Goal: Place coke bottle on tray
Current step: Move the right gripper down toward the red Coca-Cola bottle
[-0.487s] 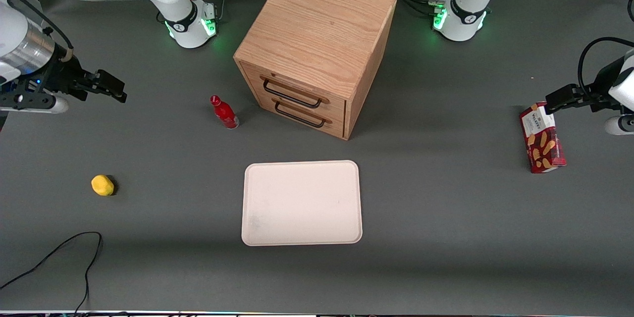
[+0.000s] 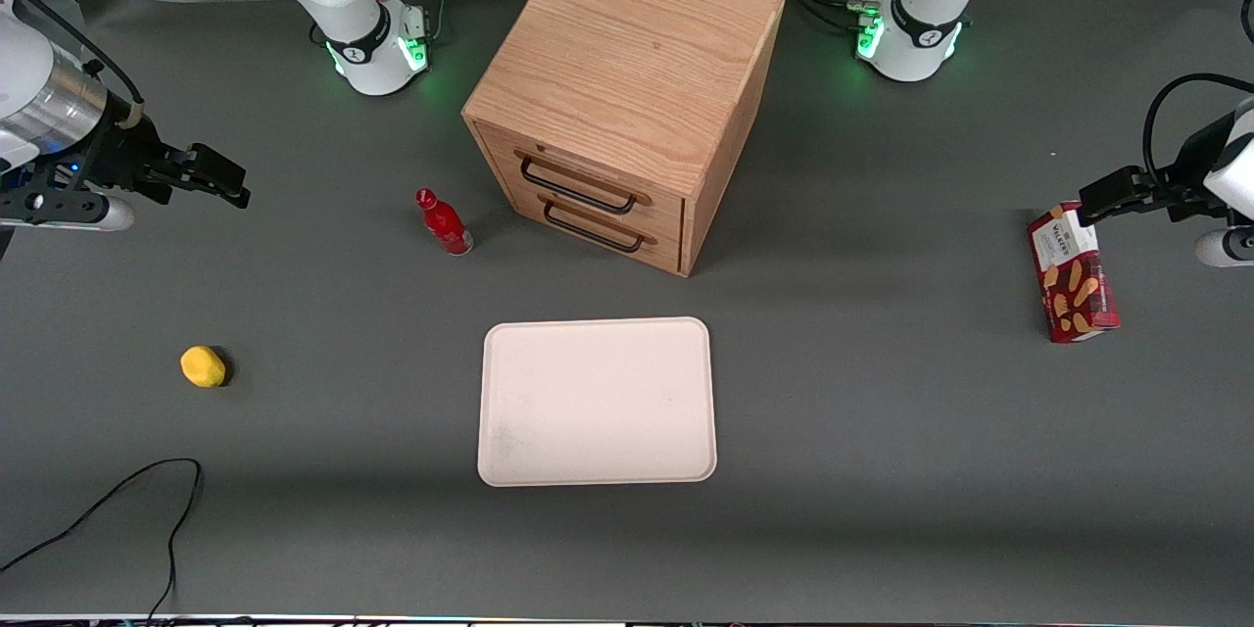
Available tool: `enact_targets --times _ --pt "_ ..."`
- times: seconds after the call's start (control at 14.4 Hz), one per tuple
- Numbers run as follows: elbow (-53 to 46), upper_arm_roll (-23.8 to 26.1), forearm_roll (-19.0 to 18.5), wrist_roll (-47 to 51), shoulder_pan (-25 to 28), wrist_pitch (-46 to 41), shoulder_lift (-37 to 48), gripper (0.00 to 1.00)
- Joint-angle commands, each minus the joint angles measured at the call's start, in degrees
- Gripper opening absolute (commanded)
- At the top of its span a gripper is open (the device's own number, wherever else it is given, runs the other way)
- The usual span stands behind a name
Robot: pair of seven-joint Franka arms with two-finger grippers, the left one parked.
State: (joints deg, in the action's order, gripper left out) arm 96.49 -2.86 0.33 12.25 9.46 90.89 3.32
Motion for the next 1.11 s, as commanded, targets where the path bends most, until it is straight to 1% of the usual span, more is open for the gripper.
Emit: enact_targets --times 0.0,0.07,0.21,0.28,0.42,0.56,0.9,1.04 --pt "1.1 1.7 0.2 -0.1 0.5 -0.6 -0.2 1.00" --pt "3.2 2.3 0.5 -0.1 0.5 -0.1 0.5 1.00" --pt "9.6 2.4 2.7 0.4 0.5 3.4 3.2 1.00" --pt "14.5 2.8 3.0 0.6 0.6 6.8 5.6 1.00" --pt "24.4 5.6 3.1 2.3 0.6 13.8 10.2 1.00" --pt "32.8 7.9 3.1 3.6 0.6 21.1 12.8 1.00" --pt "44.9 11.0 3.3 3.7 0.8 36.6 12.0 1.00" --pt "47.1 11.6 5.0 3.8 0.8 40.0 10.9 1.00"
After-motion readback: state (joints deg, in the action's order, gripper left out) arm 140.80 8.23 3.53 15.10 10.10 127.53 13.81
